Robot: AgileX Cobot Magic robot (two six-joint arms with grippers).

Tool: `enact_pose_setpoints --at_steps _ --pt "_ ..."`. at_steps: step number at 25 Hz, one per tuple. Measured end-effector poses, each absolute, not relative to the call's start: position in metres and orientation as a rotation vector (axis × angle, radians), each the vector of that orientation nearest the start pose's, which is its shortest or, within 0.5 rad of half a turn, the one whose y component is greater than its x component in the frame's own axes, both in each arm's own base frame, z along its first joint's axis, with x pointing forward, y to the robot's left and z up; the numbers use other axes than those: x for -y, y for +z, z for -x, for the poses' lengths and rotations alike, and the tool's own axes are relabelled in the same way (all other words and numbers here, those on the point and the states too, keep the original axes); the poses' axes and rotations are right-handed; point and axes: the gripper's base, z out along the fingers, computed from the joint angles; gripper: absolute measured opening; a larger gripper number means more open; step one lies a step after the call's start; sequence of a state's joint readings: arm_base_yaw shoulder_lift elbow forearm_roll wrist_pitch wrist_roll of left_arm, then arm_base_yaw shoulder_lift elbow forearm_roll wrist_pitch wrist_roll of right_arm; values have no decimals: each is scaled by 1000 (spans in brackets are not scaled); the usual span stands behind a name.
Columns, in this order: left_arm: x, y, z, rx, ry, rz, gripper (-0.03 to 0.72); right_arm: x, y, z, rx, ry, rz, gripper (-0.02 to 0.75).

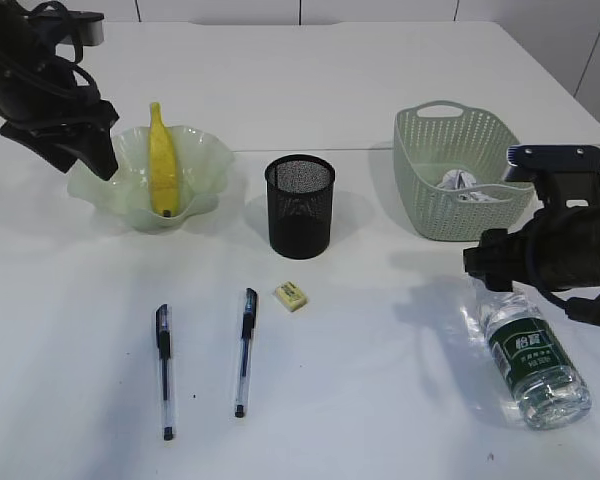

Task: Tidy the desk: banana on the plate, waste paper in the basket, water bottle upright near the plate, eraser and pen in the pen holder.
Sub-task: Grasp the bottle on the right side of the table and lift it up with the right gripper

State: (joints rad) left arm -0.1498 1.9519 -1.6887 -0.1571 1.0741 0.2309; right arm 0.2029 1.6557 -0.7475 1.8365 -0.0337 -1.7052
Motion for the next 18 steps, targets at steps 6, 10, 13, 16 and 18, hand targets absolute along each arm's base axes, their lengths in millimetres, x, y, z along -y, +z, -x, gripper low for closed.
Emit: enact_pose_setpoints --at_steps 6,10,13,16,18 --pt "75 263 -412 -2787 -200 -461 419 -60 157 -297 -2436 133 74 496" --pt "75 263 -412 -2789 -202 -462 419 -58 148 -287 -2473 126 76 496" --pt "75 263 -412 -2791 -202 -462 419 -57 150 -285 -2466 130 76 496" --pt "75 262 -411 -2796 -205 -463 420 -57 157 -284 -2442 137 76 496" --pt "75 262 -411 -2801 -206 -464 419 -57 160 -284 -2433 138 76 496"
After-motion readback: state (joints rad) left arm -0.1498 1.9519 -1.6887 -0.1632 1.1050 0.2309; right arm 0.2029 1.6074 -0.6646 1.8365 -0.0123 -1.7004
